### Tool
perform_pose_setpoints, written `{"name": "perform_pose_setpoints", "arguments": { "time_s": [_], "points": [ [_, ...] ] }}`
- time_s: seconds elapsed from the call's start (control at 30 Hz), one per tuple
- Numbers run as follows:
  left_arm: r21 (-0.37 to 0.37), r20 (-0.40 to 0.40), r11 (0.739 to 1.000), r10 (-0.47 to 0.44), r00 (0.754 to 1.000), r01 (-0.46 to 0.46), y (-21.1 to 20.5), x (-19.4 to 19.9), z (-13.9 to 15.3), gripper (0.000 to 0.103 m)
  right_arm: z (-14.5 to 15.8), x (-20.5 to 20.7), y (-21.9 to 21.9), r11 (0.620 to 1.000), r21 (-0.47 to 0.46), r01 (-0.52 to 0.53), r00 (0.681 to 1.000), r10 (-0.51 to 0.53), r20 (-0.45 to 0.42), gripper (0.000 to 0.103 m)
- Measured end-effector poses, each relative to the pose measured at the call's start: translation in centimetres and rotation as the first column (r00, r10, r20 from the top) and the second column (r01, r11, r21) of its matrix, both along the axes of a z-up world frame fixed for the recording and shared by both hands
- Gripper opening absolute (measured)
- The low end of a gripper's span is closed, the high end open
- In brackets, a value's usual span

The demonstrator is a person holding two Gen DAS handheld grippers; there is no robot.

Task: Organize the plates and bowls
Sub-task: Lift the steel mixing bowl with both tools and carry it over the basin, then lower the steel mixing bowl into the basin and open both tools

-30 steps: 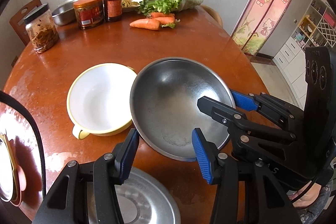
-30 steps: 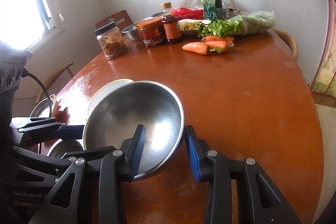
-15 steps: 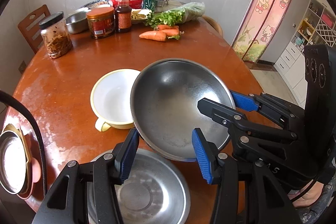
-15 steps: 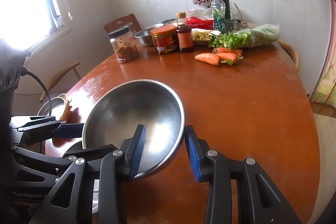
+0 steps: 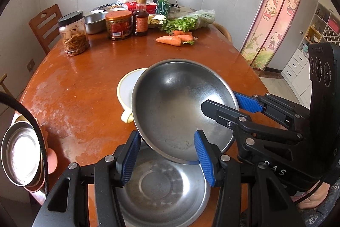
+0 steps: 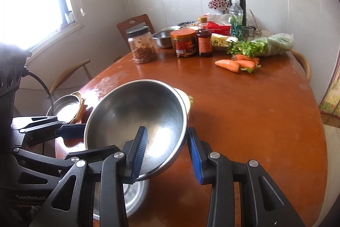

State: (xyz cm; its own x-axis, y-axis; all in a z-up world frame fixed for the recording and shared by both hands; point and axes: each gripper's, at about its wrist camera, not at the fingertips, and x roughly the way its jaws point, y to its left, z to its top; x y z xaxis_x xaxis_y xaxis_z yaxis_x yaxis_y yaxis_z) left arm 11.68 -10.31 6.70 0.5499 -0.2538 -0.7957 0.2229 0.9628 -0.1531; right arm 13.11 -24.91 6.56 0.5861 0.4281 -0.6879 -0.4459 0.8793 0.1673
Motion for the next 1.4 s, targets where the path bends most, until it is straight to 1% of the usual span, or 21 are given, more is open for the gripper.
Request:
{"name": "perform_pose_setpoints", "arguments": {
  "time_s": [0.4, 0.77, 1.13, 1.4],
  "points": [
    [-0.021, 0.014, 1.0, 0.022, 1.0, -0.022, 2.7, -1.3, 0.2, 0.052, 0.5, -1.0, 2.8, 0.999, -0.03, -0.032, 0.999, 0.032, 0.013, 0.041],
    [-0.017, 0.026, 0.999, 0.04, 0.999, -0.04, 4.6, -3.2, 0.0, 0.052, 0.2, -2.5, 4.8, 0.998, -0.038, -0.057, 0.998, 0.058, 0.021, 0.041],
    [-0.023, 0.027, 0.999, 0.05, 0.998, -0.049, 5.2, -5.2, -0.5, 0.052, -0.2, -4.4, 5.4, 0.996, -0.043, -0.072, 0.997, 0.073, 0.022, 0.041],
    [-0.014, 0.022, 0.999, 0.039, 0.999, -0.039, 5.0, -6.0, -1.1, 0.052, -0.8, -5.5, 5.2, 0.997, -0.034, -0.062, 0.998, 0.063, 0.015, 0.041]
  ]
}}
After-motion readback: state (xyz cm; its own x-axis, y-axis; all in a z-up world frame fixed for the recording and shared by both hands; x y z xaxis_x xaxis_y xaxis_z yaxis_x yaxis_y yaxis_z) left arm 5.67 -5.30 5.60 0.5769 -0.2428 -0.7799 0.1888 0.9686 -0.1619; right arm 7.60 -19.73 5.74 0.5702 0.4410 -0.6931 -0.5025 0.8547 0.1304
